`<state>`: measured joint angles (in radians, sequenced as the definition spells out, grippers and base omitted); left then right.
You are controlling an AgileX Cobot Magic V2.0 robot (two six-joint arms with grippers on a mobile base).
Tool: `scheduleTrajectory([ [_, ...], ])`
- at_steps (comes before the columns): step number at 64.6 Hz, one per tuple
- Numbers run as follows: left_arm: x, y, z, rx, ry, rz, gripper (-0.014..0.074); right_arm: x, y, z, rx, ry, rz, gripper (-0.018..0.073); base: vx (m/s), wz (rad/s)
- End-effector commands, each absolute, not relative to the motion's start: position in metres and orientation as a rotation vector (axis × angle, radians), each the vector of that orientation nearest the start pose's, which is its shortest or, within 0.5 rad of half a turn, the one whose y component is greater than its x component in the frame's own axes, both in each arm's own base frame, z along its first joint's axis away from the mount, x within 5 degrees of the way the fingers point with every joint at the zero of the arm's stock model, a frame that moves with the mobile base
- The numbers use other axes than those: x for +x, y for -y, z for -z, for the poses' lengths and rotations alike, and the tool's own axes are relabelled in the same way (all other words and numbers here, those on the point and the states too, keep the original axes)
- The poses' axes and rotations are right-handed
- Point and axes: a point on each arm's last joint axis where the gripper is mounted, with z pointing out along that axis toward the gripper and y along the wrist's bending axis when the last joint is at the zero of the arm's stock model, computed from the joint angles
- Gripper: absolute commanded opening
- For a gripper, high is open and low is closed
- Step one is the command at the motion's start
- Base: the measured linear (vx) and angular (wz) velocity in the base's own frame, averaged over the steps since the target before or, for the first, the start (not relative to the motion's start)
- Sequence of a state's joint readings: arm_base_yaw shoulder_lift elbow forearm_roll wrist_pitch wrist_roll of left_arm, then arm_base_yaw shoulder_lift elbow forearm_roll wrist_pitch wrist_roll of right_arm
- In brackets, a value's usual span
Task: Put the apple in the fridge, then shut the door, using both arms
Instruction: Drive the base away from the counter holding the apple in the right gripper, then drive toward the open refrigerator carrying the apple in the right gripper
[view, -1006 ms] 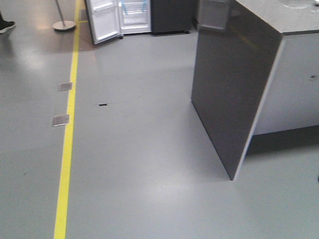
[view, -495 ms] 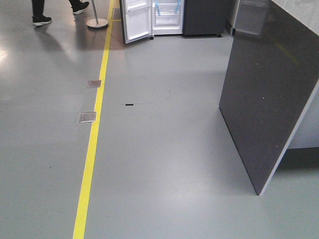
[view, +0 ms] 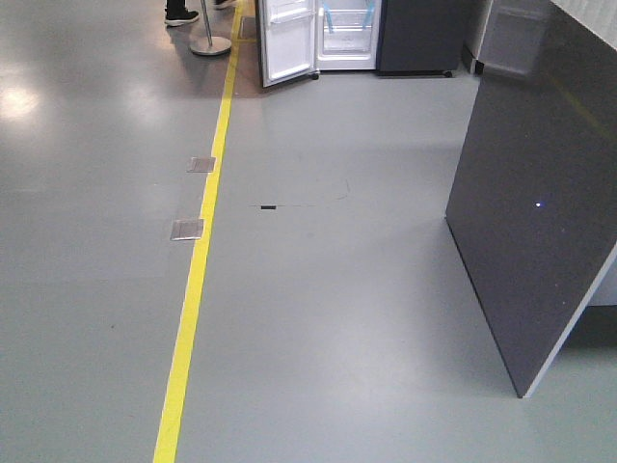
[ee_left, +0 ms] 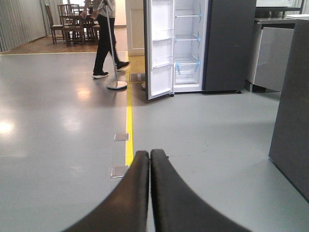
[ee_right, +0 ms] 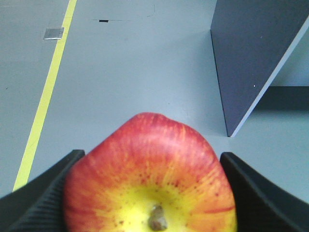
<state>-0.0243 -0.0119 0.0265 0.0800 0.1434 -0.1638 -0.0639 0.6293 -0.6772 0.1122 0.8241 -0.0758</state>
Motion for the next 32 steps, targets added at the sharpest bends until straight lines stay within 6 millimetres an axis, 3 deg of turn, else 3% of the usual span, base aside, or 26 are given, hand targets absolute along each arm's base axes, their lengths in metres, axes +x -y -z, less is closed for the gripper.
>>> scheduleTrajectory([
  [1, 0.0564, 0.0014, -0.193, -0.046, -1.569, 0.09, -0.0005, 0.1137, 0.0003, -0.3321, 0.032, -2.161, -0.05, 0.0016, 0.09, 0.05],
  [32, 0.0564, 0.0014, -0.193, -0.046, -1.569, 0.09, -0.0005, 0.1137, 0.0003, -0.3321, 0.032, -2.161, -0.05, 0.0016, 0.11, -0.02],
])
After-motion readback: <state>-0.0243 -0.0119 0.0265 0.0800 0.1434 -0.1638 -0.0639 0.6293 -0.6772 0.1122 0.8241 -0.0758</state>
